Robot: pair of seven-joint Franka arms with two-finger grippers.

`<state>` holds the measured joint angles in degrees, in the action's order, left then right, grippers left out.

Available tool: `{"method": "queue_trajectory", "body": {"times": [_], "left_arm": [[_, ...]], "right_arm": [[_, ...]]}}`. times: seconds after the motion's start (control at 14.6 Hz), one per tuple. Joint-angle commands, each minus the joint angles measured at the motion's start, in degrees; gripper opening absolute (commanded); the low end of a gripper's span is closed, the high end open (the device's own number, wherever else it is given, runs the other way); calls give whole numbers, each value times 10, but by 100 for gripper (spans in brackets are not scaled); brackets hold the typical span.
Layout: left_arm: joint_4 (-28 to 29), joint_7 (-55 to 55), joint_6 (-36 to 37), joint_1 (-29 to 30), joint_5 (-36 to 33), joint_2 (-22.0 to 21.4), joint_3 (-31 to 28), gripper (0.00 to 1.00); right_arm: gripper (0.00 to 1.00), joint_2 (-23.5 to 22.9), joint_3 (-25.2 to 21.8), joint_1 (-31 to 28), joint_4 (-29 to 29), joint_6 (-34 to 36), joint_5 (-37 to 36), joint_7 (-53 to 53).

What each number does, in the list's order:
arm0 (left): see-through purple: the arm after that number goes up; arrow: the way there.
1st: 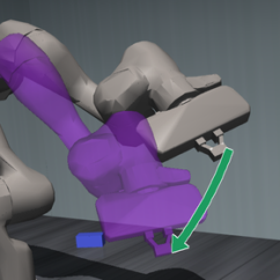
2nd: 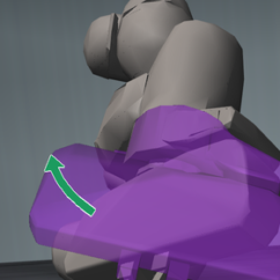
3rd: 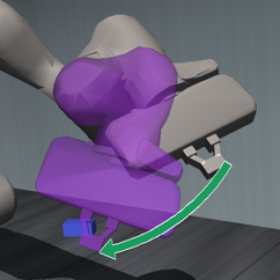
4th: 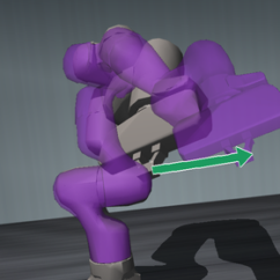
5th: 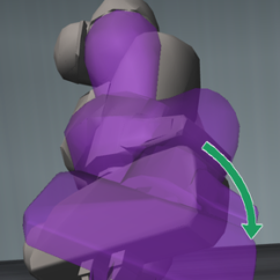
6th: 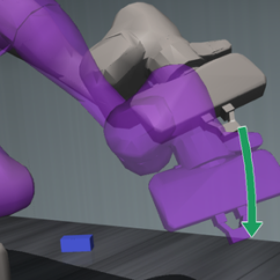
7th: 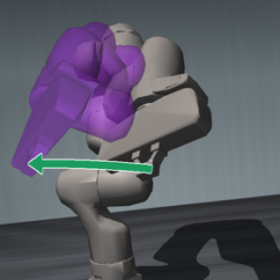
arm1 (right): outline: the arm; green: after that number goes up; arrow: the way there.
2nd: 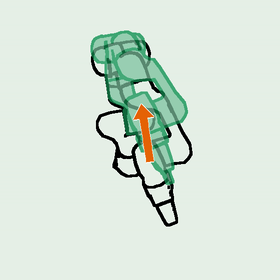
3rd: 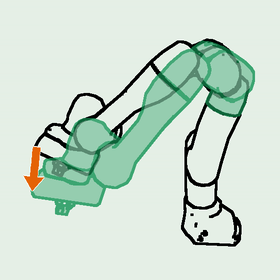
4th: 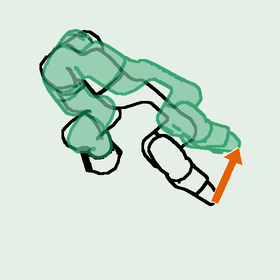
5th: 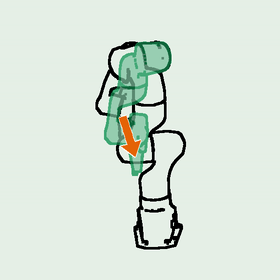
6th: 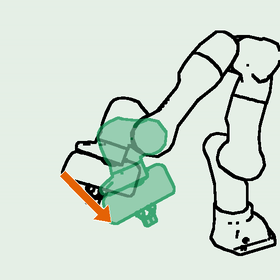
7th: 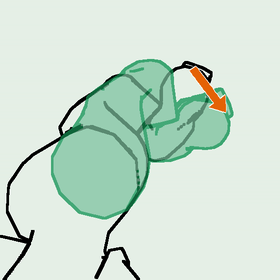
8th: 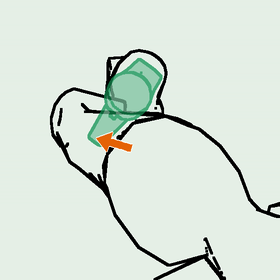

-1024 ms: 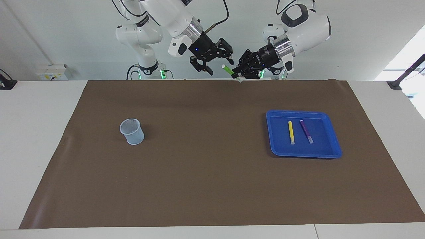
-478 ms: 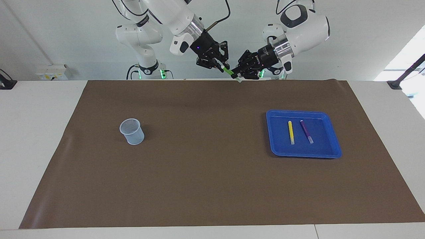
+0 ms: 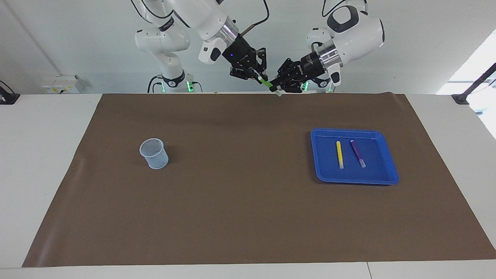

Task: Transfer and insert pens with both arms
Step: 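Carry the green pen to the cup with the right gripper while the left gripper returns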

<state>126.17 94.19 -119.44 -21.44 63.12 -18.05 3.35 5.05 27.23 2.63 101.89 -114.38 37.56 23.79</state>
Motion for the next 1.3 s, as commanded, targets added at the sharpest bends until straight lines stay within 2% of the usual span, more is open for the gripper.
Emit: {"method": "queue_trajectory", "body": {"times": [0.0,0.27,0.41,0.48,0.61,0.96,1.09,1.23], "left_arm": [[17,-2,-10,-7,11,-18,-5,100],[17,-8,-4,2,-11,-19,-7,100],[17,-45,0,5,-80,-18,-7,100],[17,-81,13,5,-108,-18,-7,100],[14,-180,57,9,-172,-19,-11,100],[13,-465,148,140,-250,-15,-12,100],[17,-589,163,181,-305,5,-12,100],[15,-698,159,210,-372,31,-12,100]], "right_arm": [[0,12,-9,-9,13,9,3,-14],[0,18,-61,-9,18,60,-50,-60],[0,22,-88,-9,31,67,-69,-86],[0,25,-99,-9,42,65,-112,-103],[0,36,-118,-9,67,62,-167,-131],[0,72,-182,-9,155,14,-252,-187],[0,73,-208,-9,167,5,-266,-188],[0,78,-225,-9,182,-7,-316,-197]]}}
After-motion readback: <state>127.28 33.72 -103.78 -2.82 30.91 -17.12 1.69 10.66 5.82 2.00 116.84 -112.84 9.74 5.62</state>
